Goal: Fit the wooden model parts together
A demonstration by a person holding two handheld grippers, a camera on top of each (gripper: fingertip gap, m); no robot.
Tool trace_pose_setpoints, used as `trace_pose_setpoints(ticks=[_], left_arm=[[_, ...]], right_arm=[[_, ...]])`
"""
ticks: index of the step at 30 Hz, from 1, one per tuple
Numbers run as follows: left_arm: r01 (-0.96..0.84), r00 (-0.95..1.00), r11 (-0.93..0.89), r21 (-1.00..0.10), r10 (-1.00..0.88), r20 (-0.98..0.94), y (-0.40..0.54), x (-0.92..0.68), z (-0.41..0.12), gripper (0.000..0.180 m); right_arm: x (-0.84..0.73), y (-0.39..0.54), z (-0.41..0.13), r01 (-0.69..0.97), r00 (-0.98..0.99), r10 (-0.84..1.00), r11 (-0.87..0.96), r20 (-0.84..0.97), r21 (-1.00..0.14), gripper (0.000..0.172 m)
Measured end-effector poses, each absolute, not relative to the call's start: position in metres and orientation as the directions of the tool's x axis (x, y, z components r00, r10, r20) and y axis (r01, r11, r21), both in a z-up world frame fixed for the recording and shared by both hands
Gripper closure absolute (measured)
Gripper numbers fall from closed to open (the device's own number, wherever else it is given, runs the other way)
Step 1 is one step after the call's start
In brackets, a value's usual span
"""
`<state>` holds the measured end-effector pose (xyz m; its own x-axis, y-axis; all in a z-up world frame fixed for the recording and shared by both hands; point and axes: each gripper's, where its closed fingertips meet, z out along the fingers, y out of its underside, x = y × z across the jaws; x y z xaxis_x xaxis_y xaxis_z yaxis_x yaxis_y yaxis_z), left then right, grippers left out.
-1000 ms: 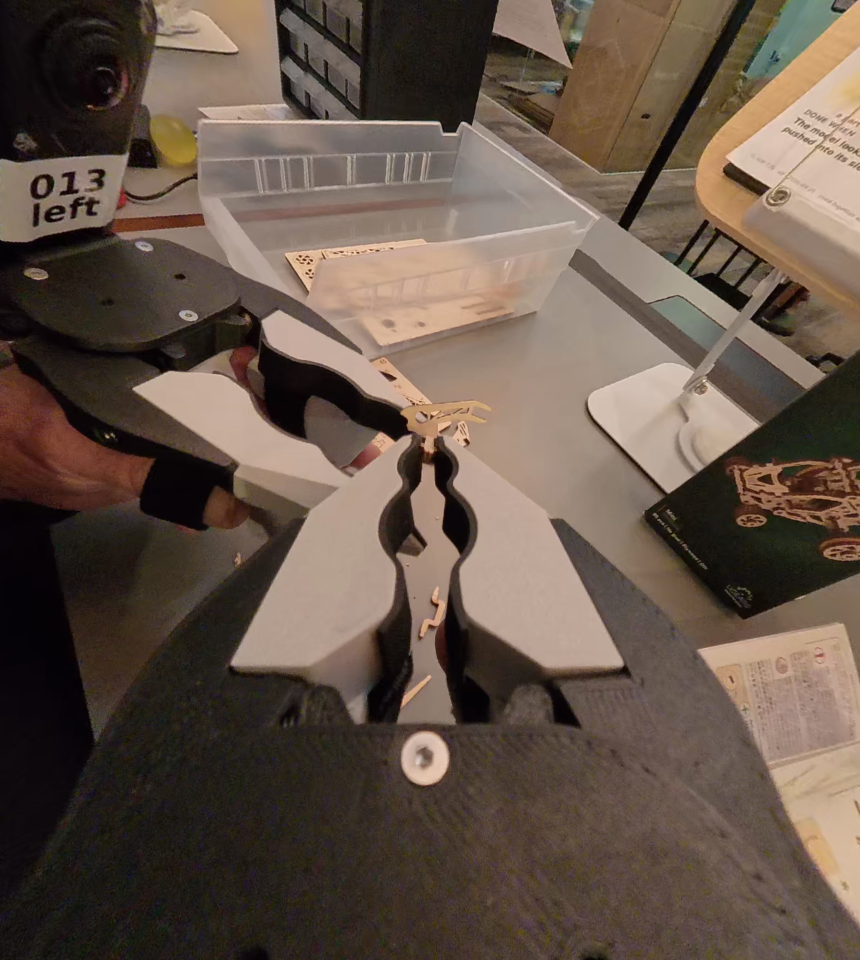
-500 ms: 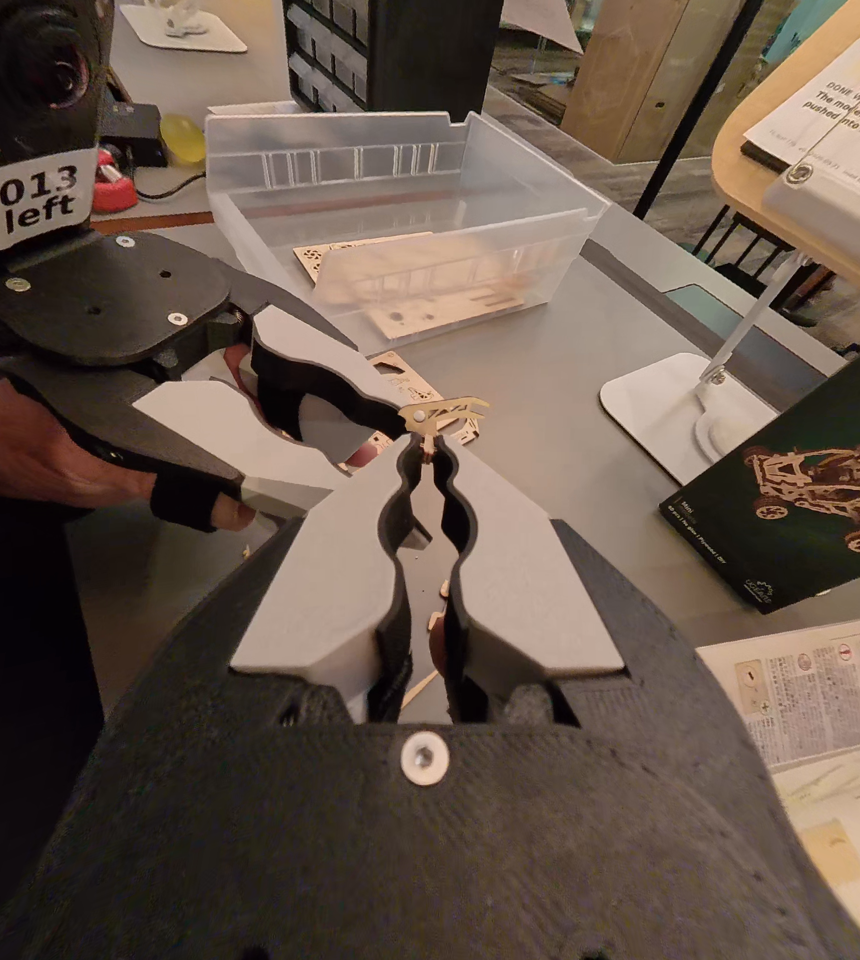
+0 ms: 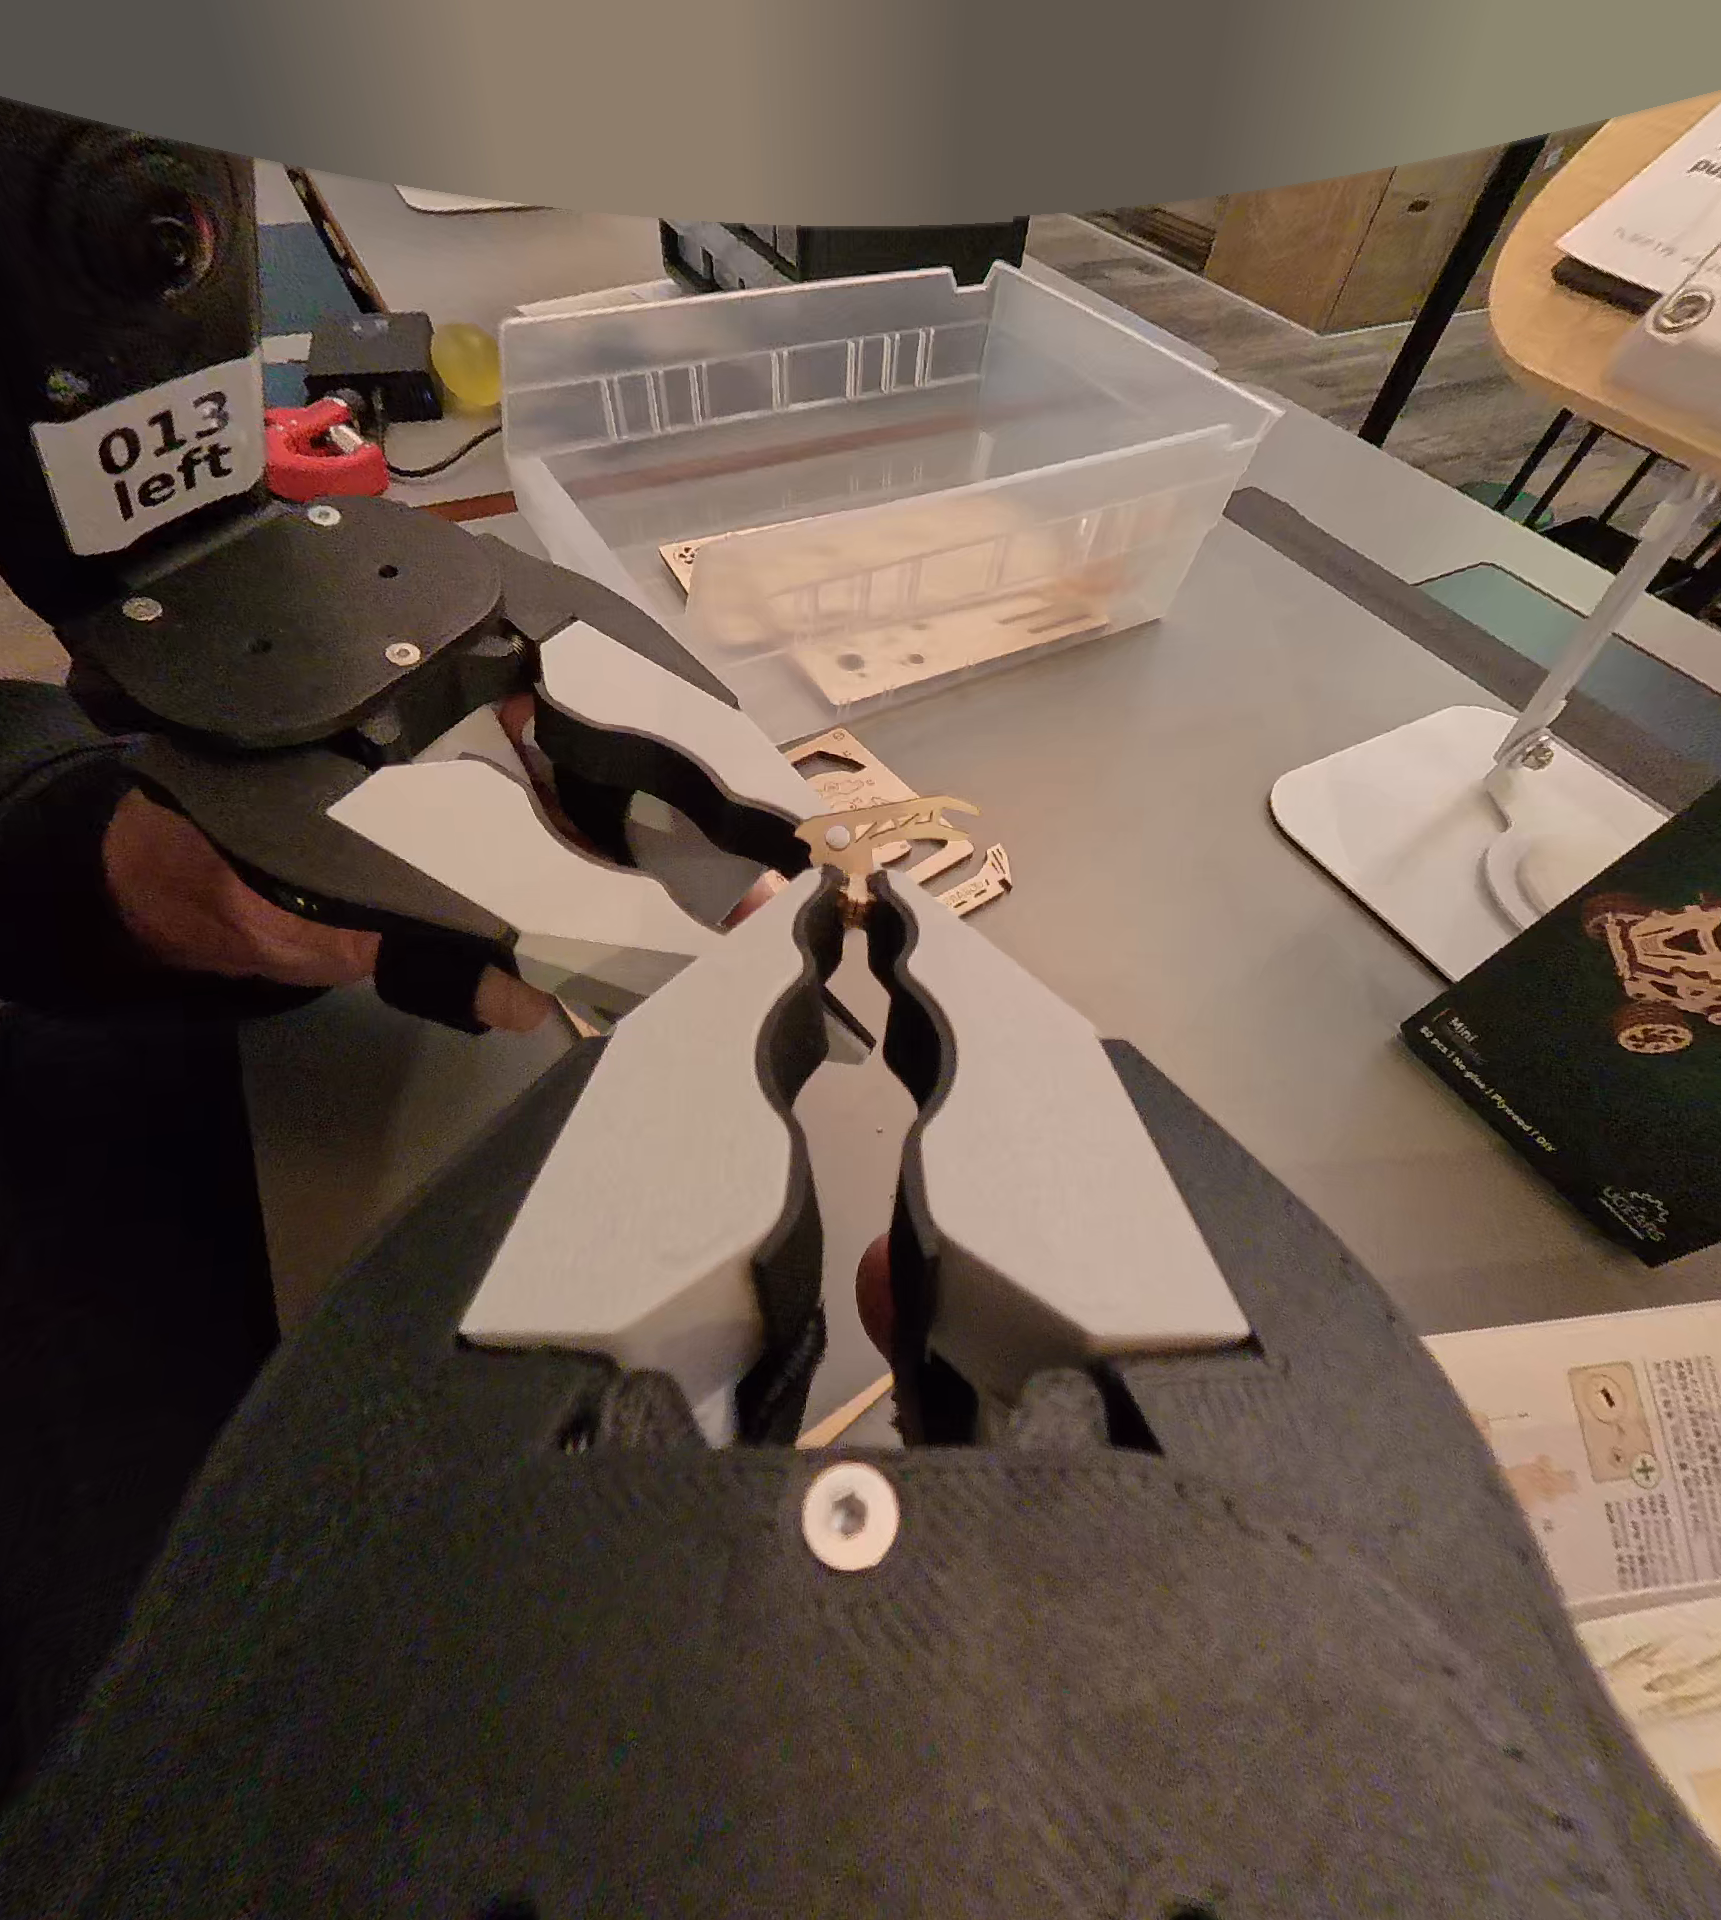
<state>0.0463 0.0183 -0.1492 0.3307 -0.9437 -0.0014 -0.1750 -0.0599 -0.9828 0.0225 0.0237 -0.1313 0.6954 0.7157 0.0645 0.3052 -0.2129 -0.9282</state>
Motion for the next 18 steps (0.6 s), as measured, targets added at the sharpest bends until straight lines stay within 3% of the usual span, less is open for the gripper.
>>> trace_pose_setpoints(ticks=[9, 10, 11, 15, 18], left_arm=[[-0.248, 0.319, 0.031, -0.968, -0.941, -0.112, 0.021, 0.043, -0.154, 0.168], [-0.249, 0.310, 0.019, -0.968, -0.946, -0.099, 0.021, 0.045, -0.155, 0.164], [-0.246, 0.284, -0.001, -0.969, -0.956, -0.072, 0.018, 0.048, -0.155, 0.152], [-0.239, 0.263, -0.054, -0.969, -0.965, -0.011, 0.021, 0.050, -0.153, 0.140], [-0.182, 0.268, -0.073, -0.981, -0.963, 0.022, 0.020, 0.051, -0.136, 0.142]], right_arm=[[0.022, 0.022, -0.134, 0.314, 0.675, 0.737, -0.233, 0.043, -0.920, 0.169], [0.024, 0.023, -0.133, 0.291, 0.683, 0.730, -0.247, 0.020, -0.924, 0.169], [0.026, 0.025, -0.132, 0.235, 0.692, 0.721, -0.276, -0.039, -0.932, 0.169], [0.027, 0.024, -0.119, -0.099, 0.596, 0.694, -0.434, -0.403, -0.895, 0.169], [0.044, 0.027, -0.101, -0.454, 0.347, 0.647, -0.517, -0.679, -0.725, 0.169]])
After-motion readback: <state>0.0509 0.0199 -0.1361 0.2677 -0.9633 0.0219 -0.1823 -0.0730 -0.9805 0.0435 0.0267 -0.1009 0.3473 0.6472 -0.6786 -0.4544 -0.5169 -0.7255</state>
